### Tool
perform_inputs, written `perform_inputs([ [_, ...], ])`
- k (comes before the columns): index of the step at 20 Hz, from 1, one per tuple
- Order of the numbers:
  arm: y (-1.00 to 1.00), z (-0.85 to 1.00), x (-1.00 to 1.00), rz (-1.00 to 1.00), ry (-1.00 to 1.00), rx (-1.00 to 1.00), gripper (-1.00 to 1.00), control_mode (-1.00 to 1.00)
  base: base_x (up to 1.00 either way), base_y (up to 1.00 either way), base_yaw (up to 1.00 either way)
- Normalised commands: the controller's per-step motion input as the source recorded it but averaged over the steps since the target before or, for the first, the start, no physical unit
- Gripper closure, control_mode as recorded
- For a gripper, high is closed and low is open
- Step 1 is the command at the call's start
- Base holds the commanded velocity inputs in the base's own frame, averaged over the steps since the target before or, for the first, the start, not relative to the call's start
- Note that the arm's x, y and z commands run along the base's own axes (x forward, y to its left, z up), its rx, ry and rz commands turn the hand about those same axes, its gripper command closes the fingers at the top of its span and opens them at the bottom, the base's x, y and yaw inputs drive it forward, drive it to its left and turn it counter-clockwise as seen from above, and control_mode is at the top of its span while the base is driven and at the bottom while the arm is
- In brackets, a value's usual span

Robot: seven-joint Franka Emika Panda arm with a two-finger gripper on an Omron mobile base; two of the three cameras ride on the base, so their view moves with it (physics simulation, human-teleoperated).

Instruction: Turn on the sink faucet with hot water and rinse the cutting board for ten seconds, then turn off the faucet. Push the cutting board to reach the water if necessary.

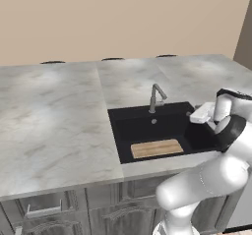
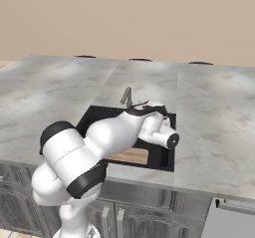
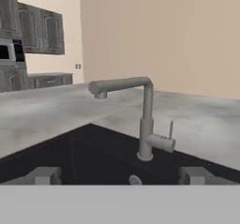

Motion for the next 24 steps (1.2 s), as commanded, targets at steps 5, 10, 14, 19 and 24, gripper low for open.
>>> perform_inputs([
  [5, 0.0, -0.05, 0.16, 0.0, -0.07, 0.02, -1.0, -1.0, 0.0, 0.0, 0.0],
  [10, 0.0, 0.0, 0.5, 0.0, 0.0, 0.02, -1.0, -1.0, 0.0, 0.0, 0.0],
  [14, 0.0, 0.0, 0.51, 0.0, 0.0, 0.02, -1.0, -1.0, 0.0, 0.0, 0.0],
  [19, 0.0, 0.0, 0.45, 0.0, 0.0, 0.04, -1.0, -1.0, 0.0, 0.0, 0.0],
  [24, 0.0, -0.03, 0.36, 0.0, 0.0, 0.03, -1.0, -1.0, 0.0, 0.0, 0.0],
])
